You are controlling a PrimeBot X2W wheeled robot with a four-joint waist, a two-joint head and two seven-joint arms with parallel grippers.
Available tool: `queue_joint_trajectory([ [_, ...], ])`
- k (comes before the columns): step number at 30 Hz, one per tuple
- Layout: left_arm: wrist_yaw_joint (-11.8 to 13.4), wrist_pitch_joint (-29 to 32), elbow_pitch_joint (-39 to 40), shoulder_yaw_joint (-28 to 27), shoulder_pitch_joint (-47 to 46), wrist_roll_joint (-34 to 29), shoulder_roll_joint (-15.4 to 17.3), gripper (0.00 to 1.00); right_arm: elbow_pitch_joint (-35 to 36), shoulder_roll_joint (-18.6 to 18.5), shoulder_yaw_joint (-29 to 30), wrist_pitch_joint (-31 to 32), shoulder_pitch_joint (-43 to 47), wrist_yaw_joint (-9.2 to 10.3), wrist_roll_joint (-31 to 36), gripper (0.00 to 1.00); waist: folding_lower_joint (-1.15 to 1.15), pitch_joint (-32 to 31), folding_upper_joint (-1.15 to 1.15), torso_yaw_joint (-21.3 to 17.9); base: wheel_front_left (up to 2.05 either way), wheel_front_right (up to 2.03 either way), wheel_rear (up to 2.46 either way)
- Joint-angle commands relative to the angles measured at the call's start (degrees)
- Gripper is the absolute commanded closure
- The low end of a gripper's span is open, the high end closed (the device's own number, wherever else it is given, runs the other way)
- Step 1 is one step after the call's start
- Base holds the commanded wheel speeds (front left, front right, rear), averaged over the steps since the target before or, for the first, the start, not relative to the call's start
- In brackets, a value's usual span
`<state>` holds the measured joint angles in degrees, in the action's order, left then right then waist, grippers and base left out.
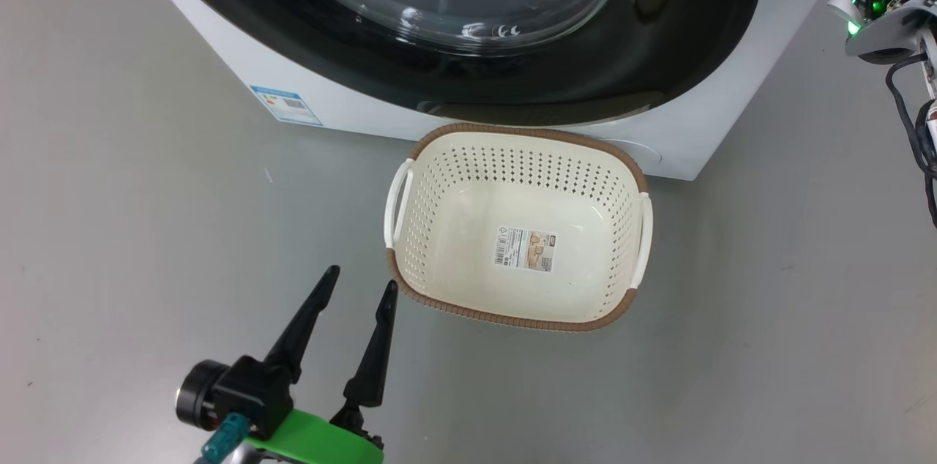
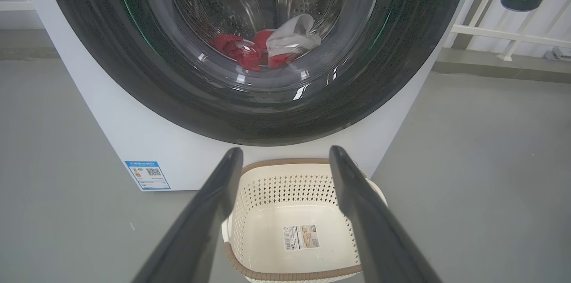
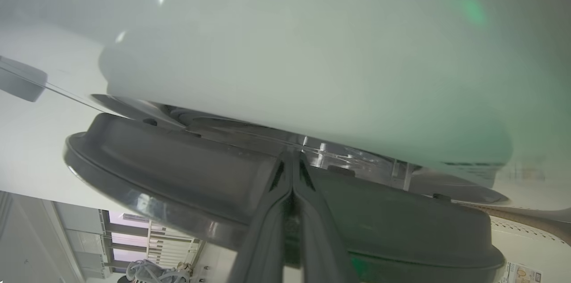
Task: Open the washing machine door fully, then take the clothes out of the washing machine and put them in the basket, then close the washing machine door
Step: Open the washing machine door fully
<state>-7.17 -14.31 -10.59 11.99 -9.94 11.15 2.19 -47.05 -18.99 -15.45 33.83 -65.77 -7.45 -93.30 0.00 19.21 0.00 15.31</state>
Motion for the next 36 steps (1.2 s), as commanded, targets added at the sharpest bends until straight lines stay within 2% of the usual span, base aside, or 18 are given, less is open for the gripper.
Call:
queue_joint_trajectory([
  [1, -0.32, -0.69, 1.09, -1.67, -1.52, 0.25, 0.72, 0.00, 1.02, 0.78, -0.54, 0.61, -1.11, -0.03, -0.02, 1.00, 0.00, 0.09, 0.00, 0.14, 0.00, 0.00, 0.00],
  [16, -0.32, -0.69, 1.06, -1.84, -1.84, 0.46, 0.69, 0.00, 1.65, 1.85, -1.53, 3.15, 1.92, -0.03, -0.20, 1.00, 0.00, -1.03, 0.00, -0.51, 0.00, 0.00, 0.00],
  [36, -0.32, -0.69, 1.42, -1.86, 0.35, 0.50, 0.69, 0.00, 6.73, 3.20, -2.93, 5.85, 9.99, -0.03, -0.45, 1.00, 0.00, -4.83, 0.00, -0.92, 0.00, 0.00, 0.00],
])
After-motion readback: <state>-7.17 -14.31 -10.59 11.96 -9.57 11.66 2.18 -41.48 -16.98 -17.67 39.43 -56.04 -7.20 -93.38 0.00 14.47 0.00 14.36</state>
